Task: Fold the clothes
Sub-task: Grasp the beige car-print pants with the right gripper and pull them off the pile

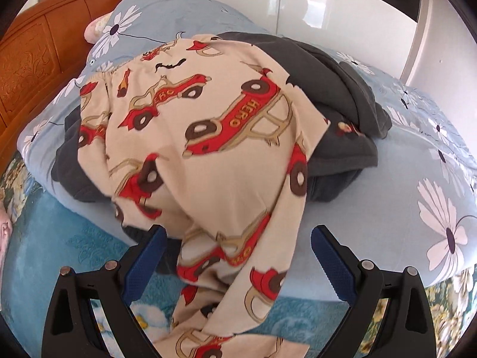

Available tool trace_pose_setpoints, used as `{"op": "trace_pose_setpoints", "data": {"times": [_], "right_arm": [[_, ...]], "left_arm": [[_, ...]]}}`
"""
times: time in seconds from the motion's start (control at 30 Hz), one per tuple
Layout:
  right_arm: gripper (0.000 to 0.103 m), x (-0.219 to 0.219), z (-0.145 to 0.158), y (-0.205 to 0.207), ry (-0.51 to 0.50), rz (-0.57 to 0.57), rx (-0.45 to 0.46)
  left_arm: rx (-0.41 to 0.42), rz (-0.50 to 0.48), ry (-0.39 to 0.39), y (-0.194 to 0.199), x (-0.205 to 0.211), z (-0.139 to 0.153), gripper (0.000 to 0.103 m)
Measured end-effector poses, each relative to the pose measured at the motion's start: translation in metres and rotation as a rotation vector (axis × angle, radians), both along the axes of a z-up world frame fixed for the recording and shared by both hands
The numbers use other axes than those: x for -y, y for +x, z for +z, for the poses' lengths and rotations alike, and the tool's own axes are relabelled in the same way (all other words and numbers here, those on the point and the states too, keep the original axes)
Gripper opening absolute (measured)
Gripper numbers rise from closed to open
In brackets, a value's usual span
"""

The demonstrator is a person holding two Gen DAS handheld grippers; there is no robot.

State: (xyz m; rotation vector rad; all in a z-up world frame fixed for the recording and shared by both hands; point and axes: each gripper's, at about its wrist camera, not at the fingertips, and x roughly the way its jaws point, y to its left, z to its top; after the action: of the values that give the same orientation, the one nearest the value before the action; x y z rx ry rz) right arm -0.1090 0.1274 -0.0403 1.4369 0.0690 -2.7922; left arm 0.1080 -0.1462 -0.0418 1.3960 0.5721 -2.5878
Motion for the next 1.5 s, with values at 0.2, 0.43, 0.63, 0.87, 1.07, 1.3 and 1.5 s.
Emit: {"op": "trace_pose_setpoints", "data": {"times": [0.2, 0.43, 0.63, 0.87, 1.07, 1.3, 1.5], "right_arm": [[0.048, -0.001, 0.019, -0.004, -0.027, -0.002, -0.004], [0.007, 0.004, 0.05, 0.001, -0.06, 0.036, -0.038], [0.006, 0.063, 0.098, 0.064, -0.074, 0.329, -0.125], [0.006, 0.142, 0.033, 0.219, -0.054, 0.727, 0.095], [0.006, 0.13, -0.039, 0.304, -0.11, 0.722, 0.365], [0.006, 0.1, -0.037, 0.312, -0.078, 0.696, 0.434], [0.018, 0.072, -0.003, 0.306, -0.095, 0.635, 0.375]], "left_arm": [[-0.008, 0.003, -0.08, 0.017, 0.016, 0.014, 0.103], [-0.008, 0.031, -0.068, 0.032, 0.035, 0.016, 0.103], [-0.036, 0.063, -0.027, 0.048, 0.049, 0.026, 0.103], [-0.069, 0.146, 0.045, 0.078, 0.081, 0.03, 0.103], [-0.02, 0.198, 0.123, 0.099, 0.093, 0.011, 0.103], [0.005, 0.193, 0.142, 0.105, 0.09, -0.004, 0.103], [0.04, 0.228, 0.177, 0.108, 0.096, -0.019, 0.103]]}}
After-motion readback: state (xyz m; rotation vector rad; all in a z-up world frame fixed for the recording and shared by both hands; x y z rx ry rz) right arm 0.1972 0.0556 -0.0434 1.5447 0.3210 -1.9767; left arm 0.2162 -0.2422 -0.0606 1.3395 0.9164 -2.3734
